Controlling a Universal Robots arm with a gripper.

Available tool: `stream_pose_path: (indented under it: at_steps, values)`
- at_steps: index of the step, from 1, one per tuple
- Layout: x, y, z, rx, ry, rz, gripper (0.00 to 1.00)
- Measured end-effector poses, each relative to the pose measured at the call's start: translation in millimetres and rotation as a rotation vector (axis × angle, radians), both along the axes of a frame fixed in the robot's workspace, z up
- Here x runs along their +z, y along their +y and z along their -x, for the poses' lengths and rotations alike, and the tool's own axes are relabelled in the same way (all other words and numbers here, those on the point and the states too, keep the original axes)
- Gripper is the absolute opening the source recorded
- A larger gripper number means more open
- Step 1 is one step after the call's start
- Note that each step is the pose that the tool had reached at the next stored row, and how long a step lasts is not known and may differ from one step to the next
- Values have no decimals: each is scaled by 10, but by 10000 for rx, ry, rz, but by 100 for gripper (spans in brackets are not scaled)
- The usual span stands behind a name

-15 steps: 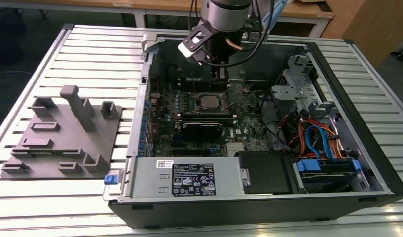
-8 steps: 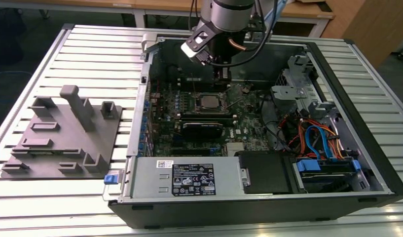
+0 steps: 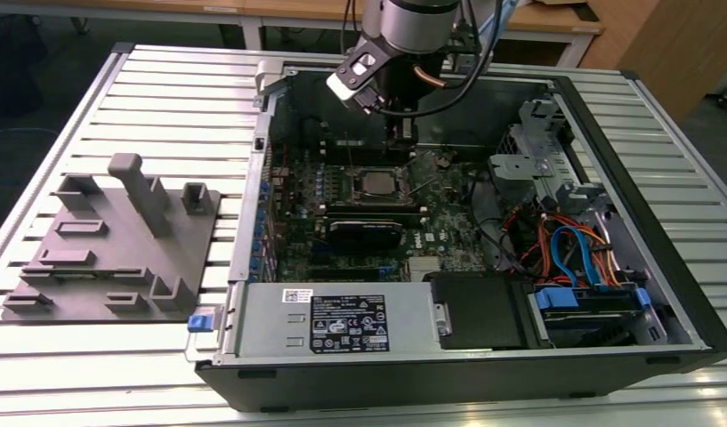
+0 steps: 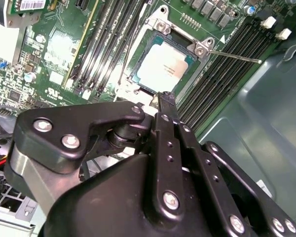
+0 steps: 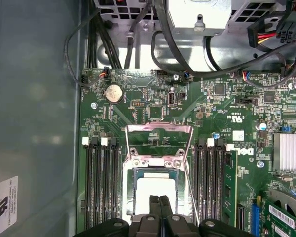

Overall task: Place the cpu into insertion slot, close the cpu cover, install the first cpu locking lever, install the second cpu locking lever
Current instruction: 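Close the cpu cover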

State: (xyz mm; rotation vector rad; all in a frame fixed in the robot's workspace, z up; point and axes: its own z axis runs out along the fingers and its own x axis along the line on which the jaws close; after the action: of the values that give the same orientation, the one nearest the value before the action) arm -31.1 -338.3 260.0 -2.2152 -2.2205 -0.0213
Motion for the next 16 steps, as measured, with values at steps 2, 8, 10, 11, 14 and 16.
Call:
stream_pose_path:
  at_steps: [2, 8, 10, 11, 14, 16]
  values:
    - [1, 0, 0, 0, 0, -1, 10]
    - [21, -1, -8, 1, 2, 3, 10]
    - [21, -1, -13, 1, 2, 3, 10]
    - [21, 0, -14, 0, 1, 3, 10]
    - [21, 0, -19, 0, 1, 3, 10]
    - [22, 0, -20, 0, 1, 2, 10]
